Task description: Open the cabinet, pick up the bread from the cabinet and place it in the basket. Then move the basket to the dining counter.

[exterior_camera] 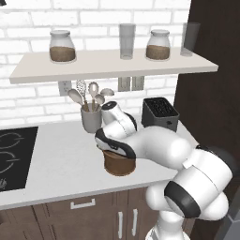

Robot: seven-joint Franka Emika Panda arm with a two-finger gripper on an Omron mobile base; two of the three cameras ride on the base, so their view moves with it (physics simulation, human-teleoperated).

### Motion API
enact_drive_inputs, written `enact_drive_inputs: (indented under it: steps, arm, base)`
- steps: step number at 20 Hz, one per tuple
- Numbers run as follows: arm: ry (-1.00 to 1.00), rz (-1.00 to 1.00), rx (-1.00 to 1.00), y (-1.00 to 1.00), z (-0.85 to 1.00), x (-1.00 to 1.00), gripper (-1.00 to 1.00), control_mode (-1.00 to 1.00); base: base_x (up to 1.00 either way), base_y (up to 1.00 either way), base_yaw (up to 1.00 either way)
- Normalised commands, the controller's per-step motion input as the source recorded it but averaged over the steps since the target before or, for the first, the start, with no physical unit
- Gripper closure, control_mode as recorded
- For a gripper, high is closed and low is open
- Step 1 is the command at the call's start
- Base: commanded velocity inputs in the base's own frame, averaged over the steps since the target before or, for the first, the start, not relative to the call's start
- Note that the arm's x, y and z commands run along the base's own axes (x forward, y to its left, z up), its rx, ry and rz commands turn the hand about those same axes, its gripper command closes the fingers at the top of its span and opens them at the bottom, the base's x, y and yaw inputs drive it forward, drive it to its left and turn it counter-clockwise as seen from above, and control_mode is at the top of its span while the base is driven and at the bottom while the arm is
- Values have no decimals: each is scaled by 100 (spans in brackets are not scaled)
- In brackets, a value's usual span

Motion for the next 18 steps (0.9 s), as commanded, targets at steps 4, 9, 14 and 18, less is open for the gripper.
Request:
enact_drive_inputs:
  steps: [4, 9, 14, 18]
  arm:
    - [0, 0, 0, 3, -24, 31, 100, -100]
    - [0, 0, 0, 3, -23, 29, 100, -100]
    - [0, 0, 0, 0, -15, 1, -100, -100]
    - [-1, 0, 0, 0, 0, 0, -100, -100]
  base:
    - [0, 0, 0]
    - [0, 0, 0]
    - [0, 0, 0]
    - [0, 0, 0]
